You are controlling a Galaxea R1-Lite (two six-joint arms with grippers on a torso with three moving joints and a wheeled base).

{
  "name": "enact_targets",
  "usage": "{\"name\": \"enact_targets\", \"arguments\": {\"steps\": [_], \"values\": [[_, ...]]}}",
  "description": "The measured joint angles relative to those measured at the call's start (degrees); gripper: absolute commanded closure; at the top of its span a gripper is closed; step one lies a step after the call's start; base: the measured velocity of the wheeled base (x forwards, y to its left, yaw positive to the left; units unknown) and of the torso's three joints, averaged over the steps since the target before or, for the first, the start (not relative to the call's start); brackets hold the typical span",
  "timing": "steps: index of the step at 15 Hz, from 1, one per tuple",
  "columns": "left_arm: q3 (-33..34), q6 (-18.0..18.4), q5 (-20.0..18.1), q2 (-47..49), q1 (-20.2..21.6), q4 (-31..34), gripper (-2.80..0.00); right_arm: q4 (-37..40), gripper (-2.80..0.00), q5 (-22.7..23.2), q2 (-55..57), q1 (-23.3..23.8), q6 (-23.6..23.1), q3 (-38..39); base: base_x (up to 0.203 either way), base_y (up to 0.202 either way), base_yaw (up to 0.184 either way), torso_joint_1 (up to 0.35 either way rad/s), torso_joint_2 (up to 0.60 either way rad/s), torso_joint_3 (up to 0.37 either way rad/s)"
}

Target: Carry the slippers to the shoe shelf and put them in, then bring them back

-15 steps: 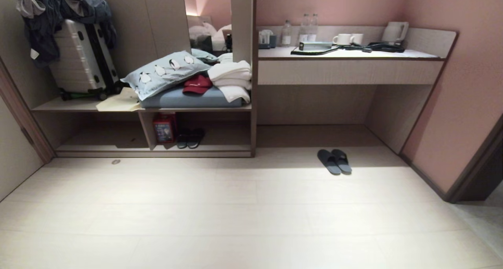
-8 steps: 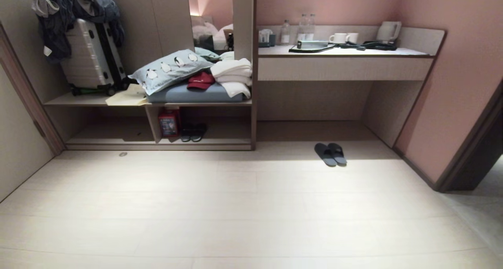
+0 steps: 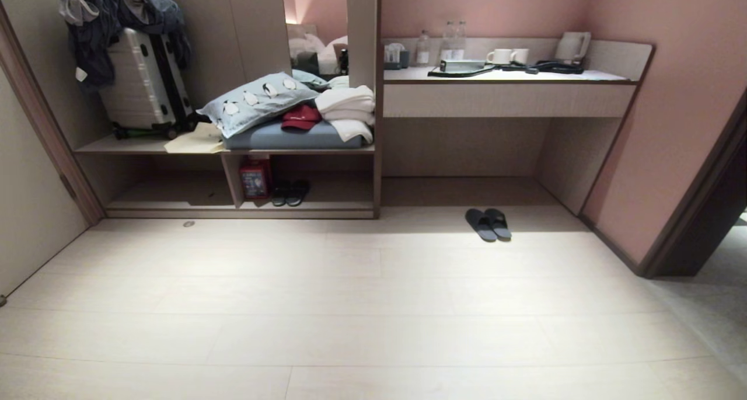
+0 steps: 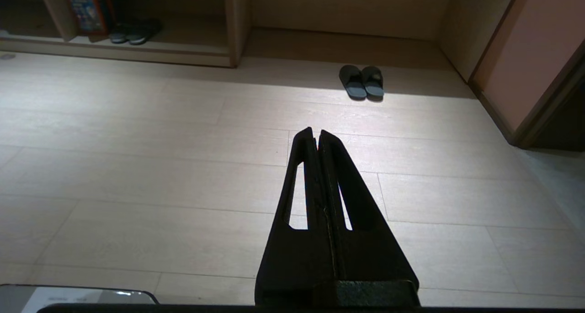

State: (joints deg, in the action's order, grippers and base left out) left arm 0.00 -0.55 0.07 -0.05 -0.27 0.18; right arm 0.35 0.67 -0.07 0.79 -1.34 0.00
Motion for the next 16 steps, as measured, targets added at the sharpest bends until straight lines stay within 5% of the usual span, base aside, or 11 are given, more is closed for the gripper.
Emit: {"name": "enact_targets", "arguments": {"steps": [16], "values": [[0.0,0.09,-0.02,0.0,0.02,0.01,0.0,0.0,0.0,-0.46,0.0,-0.02,0.05,0.0,0.0,0.0,0.0,0.0,0.0,0.0]]}}
